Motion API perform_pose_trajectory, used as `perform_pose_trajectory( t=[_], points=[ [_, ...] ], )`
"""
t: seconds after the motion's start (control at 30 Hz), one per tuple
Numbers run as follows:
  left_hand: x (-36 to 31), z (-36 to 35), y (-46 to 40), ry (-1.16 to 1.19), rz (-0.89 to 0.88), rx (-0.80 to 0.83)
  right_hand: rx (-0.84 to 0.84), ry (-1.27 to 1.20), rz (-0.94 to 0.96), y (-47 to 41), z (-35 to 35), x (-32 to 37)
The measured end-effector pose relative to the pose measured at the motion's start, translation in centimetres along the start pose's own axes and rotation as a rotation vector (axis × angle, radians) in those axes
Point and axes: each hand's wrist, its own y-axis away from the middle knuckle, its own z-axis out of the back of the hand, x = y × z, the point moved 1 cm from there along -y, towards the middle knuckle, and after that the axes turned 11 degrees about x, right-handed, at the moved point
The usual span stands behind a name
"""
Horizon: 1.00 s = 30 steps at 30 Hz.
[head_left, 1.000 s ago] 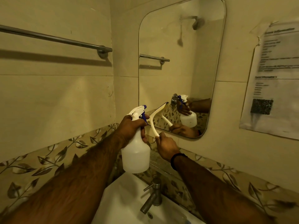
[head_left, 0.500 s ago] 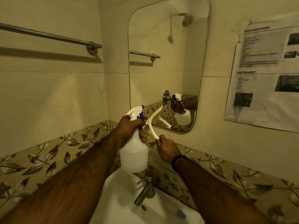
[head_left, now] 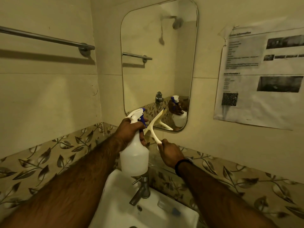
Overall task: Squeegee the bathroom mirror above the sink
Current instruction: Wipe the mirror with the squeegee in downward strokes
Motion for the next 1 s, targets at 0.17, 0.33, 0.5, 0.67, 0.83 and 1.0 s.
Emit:
perform_pose_trajectory(
  t=[0.17, 0.33, 0.5, 0.67, 0.83, 1.0],
  points=[
    [0.0, -0.7, 0.1, -0.003, -0.009, 0.019, 0.003, 0.012, -0.002, 0.8, 0.3, -0.7],
    [0.0, -1.5, 0.2, 0.007, 0.003, 0.035, -0.013, 0.002, -0.011, 1.6, 0.4, -1.4],
    [0.1, -2.0, 0.2, 0.006, -0.001, 0.045, 0.000, 0.011, -0.039, 2.3, 0.4, -2.2],
    [0.0, -2.6, 0.1, 0.009, -0.004, 0.053, -0.012, 0.033, -0.068, 2.8, 0.7, -2.7],
    [-0.2, -3.3, 0.3, -0.014, -0.018, 0.063, -0.046, 0.046, -0.078, 3.6, 0.9, -2.8],
    [0.0, -3.6, 0.5, -0.010, -0.020, 0.073, -0.024, 0.044, -0.088, 4.4, 1.2, -3.0]
  ],
)
